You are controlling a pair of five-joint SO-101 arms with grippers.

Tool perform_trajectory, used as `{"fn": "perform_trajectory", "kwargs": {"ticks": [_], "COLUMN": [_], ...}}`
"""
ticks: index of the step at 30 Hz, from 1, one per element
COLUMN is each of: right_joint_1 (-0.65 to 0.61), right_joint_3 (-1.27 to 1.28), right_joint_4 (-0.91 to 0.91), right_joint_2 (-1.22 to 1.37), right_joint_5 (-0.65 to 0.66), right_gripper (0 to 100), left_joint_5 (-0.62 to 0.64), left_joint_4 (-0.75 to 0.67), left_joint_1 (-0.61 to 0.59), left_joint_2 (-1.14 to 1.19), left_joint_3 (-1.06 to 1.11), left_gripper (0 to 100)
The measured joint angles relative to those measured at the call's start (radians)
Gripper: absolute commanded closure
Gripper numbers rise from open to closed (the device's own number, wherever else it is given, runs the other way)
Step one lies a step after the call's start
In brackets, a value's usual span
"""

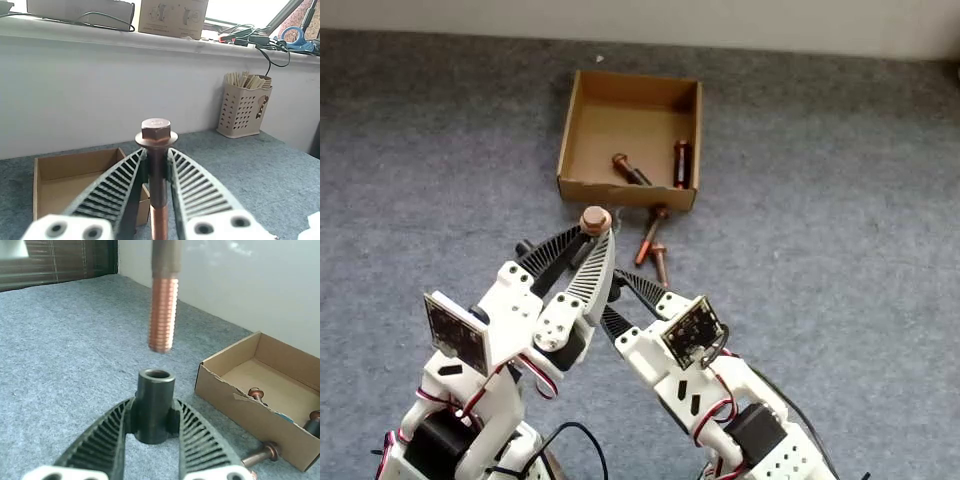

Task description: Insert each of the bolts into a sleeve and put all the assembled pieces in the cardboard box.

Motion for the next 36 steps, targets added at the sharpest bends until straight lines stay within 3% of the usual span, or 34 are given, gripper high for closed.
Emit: {"fn": "perform_trajectory", "kwargs": {"ticks": [21, 36], "right_joint_1": [0.057, 0.026], "right_joint_3": [0.000, 0.000], "right_joint_4": [-0.032, -0.032], "right_joint_2": [0.000, 0.000], "right_joint_5": [0.000, 0.005], "right_gripper": [99.4, 99.4], "left_joint_5": [0.000, 0.000], "left_joint_4": [0.049, 0.049], "left_joint_1": [-0.017, -0.017], "left_joint_2": [0.000, 0.000], "left_joint_3": [0.035, 0.006], "left_gripper": [100, 100]}}
